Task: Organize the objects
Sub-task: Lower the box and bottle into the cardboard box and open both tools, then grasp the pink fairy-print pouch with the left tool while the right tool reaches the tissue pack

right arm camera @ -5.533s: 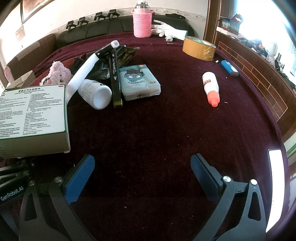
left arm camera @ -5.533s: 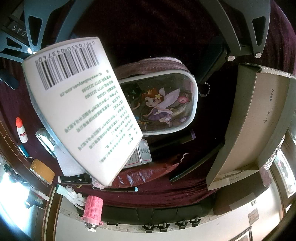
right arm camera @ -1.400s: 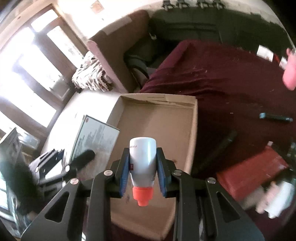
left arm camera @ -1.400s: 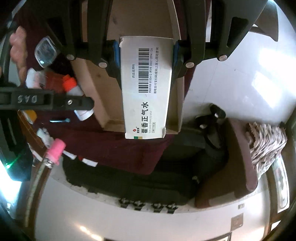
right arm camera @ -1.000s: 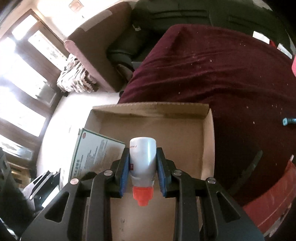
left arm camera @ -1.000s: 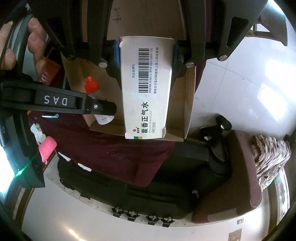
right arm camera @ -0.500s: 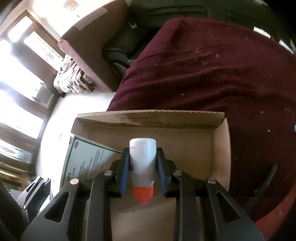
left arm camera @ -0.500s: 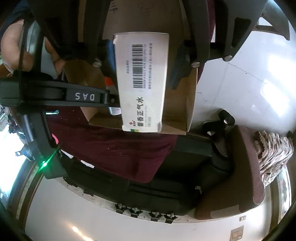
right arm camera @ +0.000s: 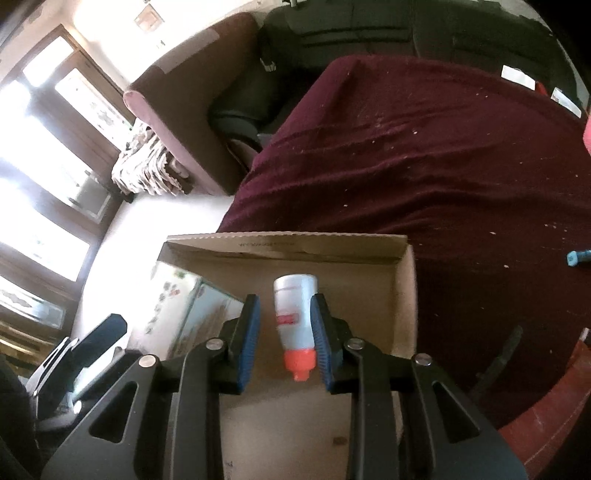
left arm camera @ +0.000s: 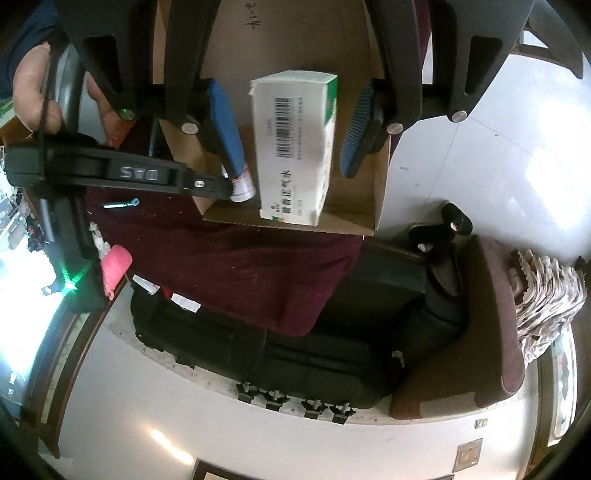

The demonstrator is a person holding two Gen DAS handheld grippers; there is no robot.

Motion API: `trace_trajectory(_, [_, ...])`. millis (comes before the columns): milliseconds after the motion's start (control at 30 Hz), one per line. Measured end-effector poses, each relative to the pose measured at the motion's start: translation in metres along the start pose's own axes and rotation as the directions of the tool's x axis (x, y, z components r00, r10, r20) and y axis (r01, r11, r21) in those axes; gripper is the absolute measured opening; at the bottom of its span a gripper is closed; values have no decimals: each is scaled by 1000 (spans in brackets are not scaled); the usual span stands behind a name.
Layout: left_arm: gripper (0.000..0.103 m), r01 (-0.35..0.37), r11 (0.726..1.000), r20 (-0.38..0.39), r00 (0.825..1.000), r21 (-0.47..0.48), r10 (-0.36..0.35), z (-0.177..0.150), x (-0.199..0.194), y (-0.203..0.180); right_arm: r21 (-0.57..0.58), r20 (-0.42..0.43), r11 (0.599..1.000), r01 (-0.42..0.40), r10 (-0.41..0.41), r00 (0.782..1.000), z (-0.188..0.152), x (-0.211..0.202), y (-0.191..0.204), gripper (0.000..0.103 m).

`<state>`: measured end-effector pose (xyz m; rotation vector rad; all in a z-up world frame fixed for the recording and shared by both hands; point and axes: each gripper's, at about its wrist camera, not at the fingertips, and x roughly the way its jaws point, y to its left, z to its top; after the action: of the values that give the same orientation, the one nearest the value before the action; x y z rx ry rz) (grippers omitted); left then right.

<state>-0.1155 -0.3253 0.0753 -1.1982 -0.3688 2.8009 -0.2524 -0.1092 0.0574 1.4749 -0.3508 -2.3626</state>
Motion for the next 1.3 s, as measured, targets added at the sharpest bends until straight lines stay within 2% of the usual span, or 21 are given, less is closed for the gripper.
trace_trajectory(133, [49,23,1000,-7,1000,9,-23,-3,-1,-10,21,17,999,-28,28,999,-11,-20,-10,26])
trace_trajectory(333, [49,92,993,-30,996,79,-90,-4,0,-50,43,44,998,-44,42,998,-32,-52,-32,26])
trace_trajectory(467, [49,110,988,-28,994,112,-108,-6,-7,-74,53,74,997,-54,50,996,-45,-82,-45,26])
trace_trajectory(600, [49,122,986,-28,992,115,-120,-10,-19,-82,69,97,994,-88,81,992,-60,-113,-61,26])
trace_trajectory(700, [49,121,986,-31,992,115,-118,-21,-29,-86,67,118,993,-102,93,989,-74,-131,-69,30])
trace_trajectory(833, [49,149,979,-38,989,140,-145,-43,-45,-100,68,135,989,-132,122,983,-106,-154,-86,44])
trace_trajectory(900, [50,158,973,-45,987,169,-152,-58,-51,-112,72,146,988,-133,122,982,-123,-161,-98,44])
trace_trajectory(1033, [57,228,936,-99,973,269,-209,-87,-54,-152,122,150,981,-149,130,980,-159,-172,-130,44])
trace_trajectory(1167, [60,255,892,-150,965,373,-213,-114,-46,-188,160,180,975,-156,127,975,-183,-186,-161,44])
trace_trajectory(1300, [60,288,852,-215,953,437,-212,-134,-35,-213,203,231,971,-130,81,970,-195,-201,-195,44])
